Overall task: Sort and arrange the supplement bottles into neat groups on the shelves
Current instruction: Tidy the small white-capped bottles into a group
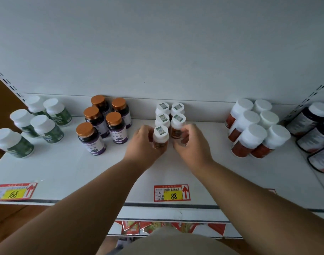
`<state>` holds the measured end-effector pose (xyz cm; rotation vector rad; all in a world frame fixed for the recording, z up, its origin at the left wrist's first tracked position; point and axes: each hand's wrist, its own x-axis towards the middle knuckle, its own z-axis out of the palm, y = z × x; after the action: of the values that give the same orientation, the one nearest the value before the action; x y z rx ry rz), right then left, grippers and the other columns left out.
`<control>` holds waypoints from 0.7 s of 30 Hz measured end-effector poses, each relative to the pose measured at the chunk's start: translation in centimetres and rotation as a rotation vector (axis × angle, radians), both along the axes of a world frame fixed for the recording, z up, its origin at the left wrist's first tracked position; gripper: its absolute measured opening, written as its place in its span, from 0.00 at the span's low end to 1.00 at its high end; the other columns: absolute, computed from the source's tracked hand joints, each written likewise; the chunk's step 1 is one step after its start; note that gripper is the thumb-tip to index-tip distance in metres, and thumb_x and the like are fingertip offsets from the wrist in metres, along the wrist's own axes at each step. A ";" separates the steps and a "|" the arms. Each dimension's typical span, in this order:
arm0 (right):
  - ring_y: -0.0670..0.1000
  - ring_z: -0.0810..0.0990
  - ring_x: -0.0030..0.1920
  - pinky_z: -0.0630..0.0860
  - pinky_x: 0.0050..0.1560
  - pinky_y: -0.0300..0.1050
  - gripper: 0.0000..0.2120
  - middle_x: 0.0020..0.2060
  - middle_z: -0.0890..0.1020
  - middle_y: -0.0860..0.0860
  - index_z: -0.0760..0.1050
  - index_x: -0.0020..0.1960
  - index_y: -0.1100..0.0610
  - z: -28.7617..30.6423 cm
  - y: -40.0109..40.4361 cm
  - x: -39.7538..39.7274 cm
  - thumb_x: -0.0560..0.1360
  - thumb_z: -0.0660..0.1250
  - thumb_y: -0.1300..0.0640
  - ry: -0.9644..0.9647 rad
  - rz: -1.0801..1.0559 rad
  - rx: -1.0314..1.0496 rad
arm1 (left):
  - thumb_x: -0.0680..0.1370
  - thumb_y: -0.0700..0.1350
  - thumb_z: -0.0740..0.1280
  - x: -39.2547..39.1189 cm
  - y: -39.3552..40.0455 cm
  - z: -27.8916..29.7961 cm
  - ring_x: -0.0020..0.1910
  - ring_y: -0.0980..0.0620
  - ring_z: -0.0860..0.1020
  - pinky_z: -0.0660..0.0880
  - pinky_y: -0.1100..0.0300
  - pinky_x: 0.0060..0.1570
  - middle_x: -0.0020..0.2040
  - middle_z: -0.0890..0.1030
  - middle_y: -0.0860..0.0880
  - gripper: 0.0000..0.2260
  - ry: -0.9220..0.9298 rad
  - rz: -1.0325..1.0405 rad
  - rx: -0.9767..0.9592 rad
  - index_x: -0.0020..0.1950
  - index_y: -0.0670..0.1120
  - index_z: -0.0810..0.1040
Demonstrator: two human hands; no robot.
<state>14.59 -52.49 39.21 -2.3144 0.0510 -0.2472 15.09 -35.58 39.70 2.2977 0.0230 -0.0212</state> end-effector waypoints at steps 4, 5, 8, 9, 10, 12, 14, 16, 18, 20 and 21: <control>0.44 0.76 0.45 0.70 0.43 0.32 0.17 0.48 0.78 0.47 0.73 0.58 0.54 -0.1 1.6 -1.7 0.72 0.74 0.54 0.003 0.039 0.022 | 0.68 0.55 0.78 0.4 0.9 -0.4 0.49 0.55 0.78 0.76 0.59 0.46 0.56 0.78 0.53 0.25 -0.005 -0.085 0.019 0.60 0.51 0.72; 0.45 0.77 0.46 0.71 0.44 0.34 0.17 0.49 0.79 0.47 0.74 0.58 0.54 -0.1 1.9 -1.8 0.72 0.73 0.54 0.012 0.031 0.026 | 0.69 0.54 0.78 0.5 1.1 -0.5 0.49 0.55 0.78 0.74 0.62 0.44 0.55 0.78 0.53 0.25 -0.008 -0.102 0.026 0.60 0.51 0.72; 0.45 0.80 0.47 0.76 0.50 0.42 0.15 0.49 0.82 0.46 0.75 0.56 0.53 0.0 2.9 -2.2 0.72 0.74 0.53 0.068 0.003 0.053 | 0.70 0.52 0.77 0.9 1.4 -0.6 0.47 0.55 0.78 0.71 0.62 0.41 0.55 0.79 0.52 0.22 -0.017 -0.145 0.034 0.59 0.51 0.73; 0.45 0.80 0.47 0.77 0.51 0.44 0.15 0.48 0.82 0.46 0.76 0.56 0.53 0.2 3.2 -2.3 0.72 0.74 0.53 0.077 -0.017 0.058 | 0.71 0.52 0.76 0.9 1.5 -0.6 0.47 0.54 0.78 0.73 0.60 0.43 0.54 0.79 0.52 0.21 -0.023 -0.156 0.038 0.59 0.51 0.73; 0.45 0.81 0.48 0.78 0.51 0.44 0.14 0.48 0.83 0.46 0.76 0.56 0.53 0.4 3.4 -2.3 0.72 0.74 0.53 0.083 -0.040 0.060 | 0.71 0.52 0.76 1.0 1.4 -0.6 0.47 0.53 0.78 0.75 0.58 0.44 0.54 0.79 0.52 0.20 -0.026 -0.163 0.037 0.59 0.51 0.73; 0.45 0.81 0.48 0.78 0.52 0.44 0.14 0.48 0.83 0.46 0.75 0.55 0.52 0.6 3.8 -2.6 0.73 0.74 0.53 0.092 -0.088 0.066 | 0.71 0.52 0.75 0.9 1.3 -0.6 0.48 0.52 0.79 0.75 0.56 0.45 0.54 0.79 0.52 0.20 -0.024 -0.173 0.027 0.59 0.51 0.73; 0.46 0.81 0.49 0.78 0.53 0.46 0.14 0.49 0.83 0.46 0.75 0.56 0.52 0.8 4.0 -2.8 0.73 0.73 0.54 0.099 -0.130 0.058 | 0.71 0.52 0.75 1.1 1.1 -0.6 0.48 0.51 0.79 0.73 0.57 0.44 0.54 0.79 0.52 0.20 -0.027 -0.192 0.032 0.60 0.51 0.73; 0.47 0.81 0.49 0.78 0.53 0.47 0.14 0.50 0.83 0.47 0.75 0.56 0.52 0.8 4.2 -2.9 0.73 0.73 0.54 0.106 -0.146 0.055 | 0.71 0.53 0.75 1.0 1.0 -0.5 0.49 0.51 0.79 0.71 0.58 0.44 0.55 0.79 0.52 0.21 -0.029 -0.196 0.034 0.61 0.51 0.73; 0.48 0.81 0.49 0.77 0.52 0.47 0.13 0.50 0.83 0.47 0.75 0.56 0.52 0.9 4.4 -3.0 0.73 0.72 0.54 0.099 -0.144 0.057 | 0.72 0.53 0.75 0.8 1.2 -0.4 0.51 0.50 0.79 0.72 0.58 0.45 0.56 0.79 0.51 0.22 -0.031 -0.193 0.023 0.61 0.50 0.73; 0.49 0.81 0.50 0.76 0.50 0.45 0.13 0.50 0.83 0.47 0.74 0.56 0.53 1.0 4.6 -3.0 0.73 0.72 0.54 0.094 -0.133 0.069 | 0.72 0.51 0.75 0.1 1.4 -0.2 0.51 0.51 0.78 0.74 0.57 0.48 0.55 0.78 0.50 0.22 -0.040 -0.169 0.011 0.62 0.48 0.72; 0.49 0.81 0.50 0.75 0.49 0.44 0.14 0.51 0.82 0.48 0.74 0.56 0.53 1.1 4.6 -3.1 0.73 0.72 0.54 0.084 -0.126 0.067 | 0.72 0.51 0.75 -0.3 1.5 0.0 0.51 0.51 0.77 0.76 0.56 0.49 0.55 0.78 0.50 0.22 -0.049 -0.151 0.009 0.62 0.48 0.72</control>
<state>11.47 -47.85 40.35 -2.2564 0.2450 -0.2083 14.75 -34.05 39.70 2.3040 -0.1756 -0.0431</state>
